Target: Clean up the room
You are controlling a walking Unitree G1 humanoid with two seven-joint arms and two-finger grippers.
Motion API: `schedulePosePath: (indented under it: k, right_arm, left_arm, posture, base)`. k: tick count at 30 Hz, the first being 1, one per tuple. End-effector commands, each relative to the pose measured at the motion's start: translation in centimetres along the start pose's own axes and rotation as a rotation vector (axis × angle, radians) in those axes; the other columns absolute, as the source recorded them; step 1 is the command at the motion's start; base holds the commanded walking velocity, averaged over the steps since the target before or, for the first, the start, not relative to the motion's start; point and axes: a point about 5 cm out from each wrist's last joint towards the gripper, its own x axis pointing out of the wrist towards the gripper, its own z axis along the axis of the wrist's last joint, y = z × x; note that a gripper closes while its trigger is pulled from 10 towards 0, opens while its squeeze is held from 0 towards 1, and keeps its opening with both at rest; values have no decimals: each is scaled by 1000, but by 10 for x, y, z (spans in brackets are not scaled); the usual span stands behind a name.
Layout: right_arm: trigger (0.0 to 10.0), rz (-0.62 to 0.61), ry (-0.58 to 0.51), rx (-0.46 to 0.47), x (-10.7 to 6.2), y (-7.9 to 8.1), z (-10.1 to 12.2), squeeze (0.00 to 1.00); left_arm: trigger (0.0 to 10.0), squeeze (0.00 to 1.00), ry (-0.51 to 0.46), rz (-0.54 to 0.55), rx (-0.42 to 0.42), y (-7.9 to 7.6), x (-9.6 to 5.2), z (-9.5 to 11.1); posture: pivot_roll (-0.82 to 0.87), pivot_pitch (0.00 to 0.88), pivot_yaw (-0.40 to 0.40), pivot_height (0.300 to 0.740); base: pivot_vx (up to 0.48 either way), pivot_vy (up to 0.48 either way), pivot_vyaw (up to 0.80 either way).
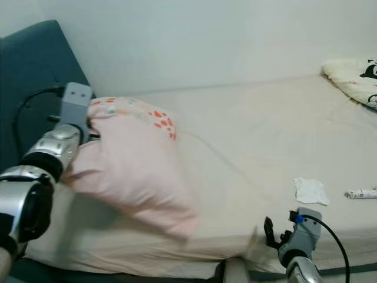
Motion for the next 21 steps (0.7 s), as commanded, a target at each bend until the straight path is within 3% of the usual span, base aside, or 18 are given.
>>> schedulePosePath:
  k: [1, 3, 4, 8, 12, 13, 16, 19, 20, 21]
  right_arm:
    - [10000, 29, -12, 6, 1, 8, 2, 0]
    - [10000, 32, -12, 3, 0, 9, 2, 0]
    - [10000, 39, -11, 0, 0, 10, 2, 0]
    - [10000, 43, -12, -2, -2, 11, 2, 0]
    - [10000, 47, -11, -8, -7, 11, 2, 0]
    - [10000, 47, -11, -8, -7, 11, 2, 0]
    - [10000, 51, 3, -14, -16, 11, -3, 0]
    - [10000, 52, 7, -16, -17, 12, -4, 0]
    - [10000, 54, 10, -17, -19, 12, -4, 0]
    - [10000, 54, 10, -17, -19, 12, -4, 0]
  left_arm:
    - [0, 0, 1, 127, 15, 31, 0, -4]
    - [0, 0, 10, 145, 33, 35, 0, -9]
    - [0, 0, 27, 145, 82, 37, -1, -22]
    - [0, 0, 41, 155, 91, 39, -3, -32]
    - [0, 0, 95, 218, 24, 47, -6, -52]
    - [0, 0, 95, 218, 24, 47, -6, -52]
    - [0, 0, 144, 250, -93, 44, -11, -73]
    - [0, 0, 157, 247, -118, 41, -12, -78]
    - [2706, 0, 175, 252, -142, 38, -13, -84]
    - [2706, 0, 175, 252, -142, 38, -13, -84]
  posture:
    - [-195, 0, 130, 616]
    - [-196, 0, 130, 616]
    - [-203, 6, 130, 616]
    - [-217, 15, 129, 616]
    - [-224, 33, 124, 616]
    - [-224, 33, 124, 616]
    - [-237, 54, 120, 616]
    - [-244, 61, 118, 616]
    - [-251, 73, 114, 616]
    - [-251, 73, 114, 616]
  base:
    - [0, 0, 0]
    - [0, 0, 0]
    - [0, 0, 0]
    - [0, 0, 0]
    - [0, 0, 0]
    - [0, 0, 0]
    - [0, 0, 0]
    - [0, 0, 0]
    - [0, 0, 0]
    - [0, 0, 0]
